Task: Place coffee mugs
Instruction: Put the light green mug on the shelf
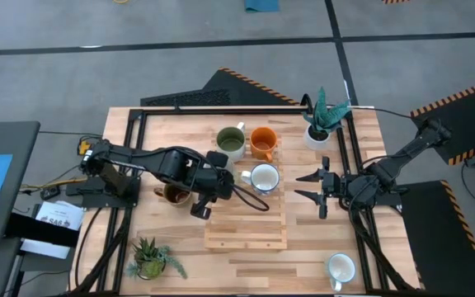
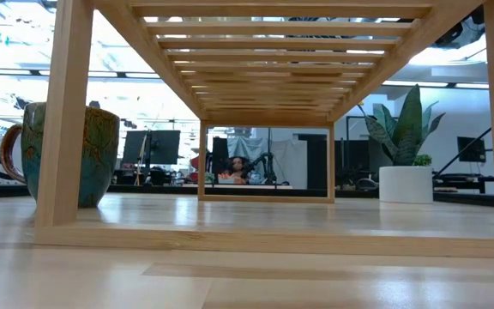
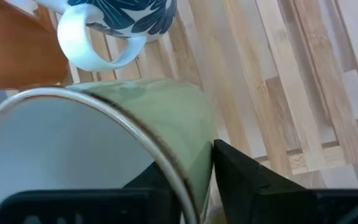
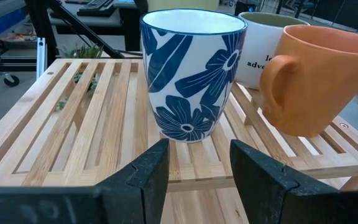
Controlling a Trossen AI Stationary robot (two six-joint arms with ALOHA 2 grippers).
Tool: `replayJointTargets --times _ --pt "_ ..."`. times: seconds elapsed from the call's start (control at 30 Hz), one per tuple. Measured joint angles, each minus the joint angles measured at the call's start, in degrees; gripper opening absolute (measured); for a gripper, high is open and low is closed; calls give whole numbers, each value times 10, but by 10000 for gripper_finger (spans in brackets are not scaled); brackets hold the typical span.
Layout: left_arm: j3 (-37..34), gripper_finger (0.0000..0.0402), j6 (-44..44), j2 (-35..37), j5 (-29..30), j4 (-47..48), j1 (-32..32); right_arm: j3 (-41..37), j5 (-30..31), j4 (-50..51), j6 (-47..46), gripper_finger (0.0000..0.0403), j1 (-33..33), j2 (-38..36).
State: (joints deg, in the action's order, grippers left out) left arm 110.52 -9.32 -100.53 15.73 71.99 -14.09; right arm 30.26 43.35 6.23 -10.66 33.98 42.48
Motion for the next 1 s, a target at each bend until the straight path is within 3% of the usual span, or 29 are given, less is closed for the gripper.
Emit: replayJointTargets --times 0.33,0.7,1.0 --pt "0 121 -11 0 18 -30 1 0 0 0 0 194 0 0" --pt "0 124 -26 0 72 -37 2 0 0 0 0 194 0 0" --pt "0 124 -9 0 59 -35 -2 0 0 0 0 194 0 0"
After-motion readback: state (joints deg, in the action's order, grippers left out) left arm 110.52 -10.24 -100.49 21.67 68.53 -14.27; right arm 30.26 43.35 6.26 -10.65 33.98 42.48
